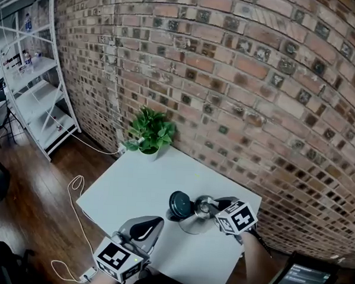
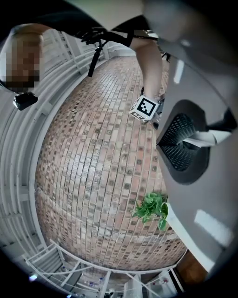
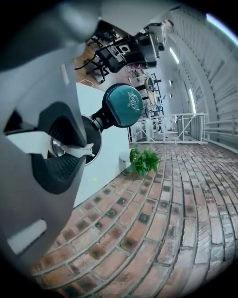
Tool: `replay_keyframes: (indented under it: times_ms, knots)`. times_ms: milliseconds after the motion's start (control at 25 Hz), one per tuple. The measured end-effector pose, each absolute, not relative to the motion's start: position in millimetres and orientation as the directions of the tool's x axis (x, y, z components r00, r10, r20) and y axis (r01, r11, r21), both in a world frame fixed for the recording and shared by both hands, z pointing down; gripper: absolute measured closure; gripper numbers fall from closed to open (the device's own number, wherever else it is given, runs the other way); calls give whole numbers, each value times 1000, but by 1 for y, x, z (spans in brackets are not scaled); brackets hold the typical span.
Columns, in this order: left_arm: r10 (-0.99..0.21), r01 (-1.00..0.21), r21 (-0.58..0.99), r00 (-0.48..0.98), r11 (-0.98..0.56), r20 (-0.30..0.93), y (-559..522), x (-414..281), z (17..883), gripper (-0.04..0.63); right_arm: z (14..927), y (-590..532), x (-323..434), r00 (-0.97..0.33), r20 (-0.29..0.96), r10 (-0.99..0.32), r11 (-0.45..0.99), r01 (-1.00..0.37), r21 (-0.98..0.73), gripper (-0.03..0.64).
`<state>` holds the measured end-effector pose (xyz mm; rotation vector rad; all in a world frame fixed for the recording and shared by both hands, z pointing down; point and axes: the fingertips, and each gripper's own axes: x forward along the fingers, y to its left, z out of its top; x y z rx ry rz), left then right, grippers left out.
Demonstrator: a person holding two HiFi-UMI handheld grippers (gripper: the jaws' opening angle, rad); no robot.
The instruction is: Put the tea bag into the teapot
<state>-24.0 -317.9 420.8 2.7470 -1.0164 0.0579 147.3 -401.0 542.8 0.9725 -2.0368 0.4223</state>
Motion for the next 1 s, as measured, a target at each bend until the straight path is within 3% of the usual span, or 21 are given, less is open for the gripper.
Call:
replay_keyframes:
  times_ms: [280,560,1000]
  knots:
    - [-649,-659,190,752,-728,119,-317,-24,427,589,554,-404,146,-341,823,-454,687,-722,80,557]
    - [-657,-666,211,744,-715,119,-317,-29,428,589,559,-404,142,-345,829,-440,695,-716,71,497]
    - [-657,-663,204,746,-720,107,-317,-31,422,589,538,-406,143,-373,779,-504,669,-739,79,497]
